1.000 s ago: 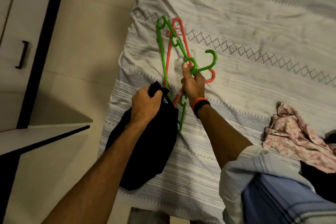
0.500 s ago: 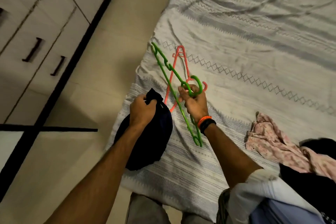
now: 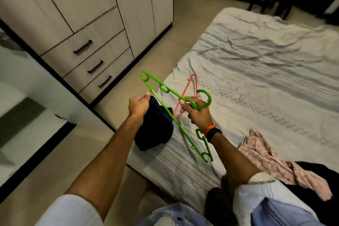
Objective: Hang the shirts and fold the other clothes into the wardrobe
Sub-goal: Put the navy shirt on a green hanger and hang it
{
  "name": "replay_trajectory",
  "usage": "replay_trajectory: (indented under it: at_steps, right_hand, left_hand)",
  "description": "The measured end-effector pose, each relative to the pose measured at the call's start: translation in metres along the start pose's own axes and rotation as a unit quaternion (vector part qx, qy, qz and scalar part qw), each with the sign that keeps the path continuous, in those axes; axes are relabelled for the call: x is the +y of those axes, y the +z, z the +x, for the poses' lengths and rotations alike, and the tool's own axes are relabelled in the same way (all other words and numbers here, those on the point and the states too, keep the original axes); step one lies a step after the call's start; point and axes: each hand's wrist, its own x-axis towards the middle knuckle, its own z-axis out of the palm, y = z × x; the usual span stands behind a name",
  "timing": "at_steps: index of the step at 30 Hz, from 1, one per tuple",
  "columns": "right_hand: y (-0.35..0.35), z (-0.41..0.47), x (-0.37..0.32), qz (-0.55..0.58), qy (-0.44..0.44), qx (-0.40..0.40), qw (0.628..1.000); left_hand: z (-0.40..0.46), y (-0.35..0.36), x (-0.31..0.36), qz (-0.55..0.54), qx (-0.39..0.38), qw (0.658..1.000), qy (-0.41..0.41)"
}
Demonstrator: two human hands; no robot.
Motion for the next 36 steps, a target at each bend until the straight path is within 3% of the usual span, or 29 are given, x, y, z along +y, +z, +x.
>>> replay_trajectory:
  at_steps: [5,16,20,23,28,33,36]
  right_hand:
    - [0.002,-0.028,-0.026,-0.032,-0.021,-0.016,0.999]
    - [0.031,-0.046,-0.049,-0.062,-0.031,-0.021,0.997]
    - [0.044,-0.044,-0.052,-0.111,-0.037,-0.058,0.991]
    - [0.053,-0.04,-0.054,-0.123,-0.037,-0.062,0.99]
    - [0.066,-0.029,-0.057,-0.185,-0.024,-0.076,0.98]
    - [0.081,-0.019,-0.062,-0.224,-0.035,-0.078,0.971]
    - [0.091,-0.016,-0.063,-0.263,-0.042,-0.062,0.962]
  left_hand:
    - [-0.007,-0.029,0.007,-0.143,0.002,0.99,-0.013]
    - [0.01,-0.106,0.05,-0.211,0.063,0.975,0.029]
    - [0.011,-0.119,0.059,-0.144,0.049,0.986,0.076]
    - [0.008,-0.121,0.063,0.003,0.002,0.988,0.157]
    - [-0.012,-0.115,0.072,0.232,-0.08,0.934,0.261]
    - [-0.032,-0.1,0.085,0.285,-0.156,0.893,0.311]
    - [-0.044,-0.095,0.092,0.228,-0.203,0.9,0.313]
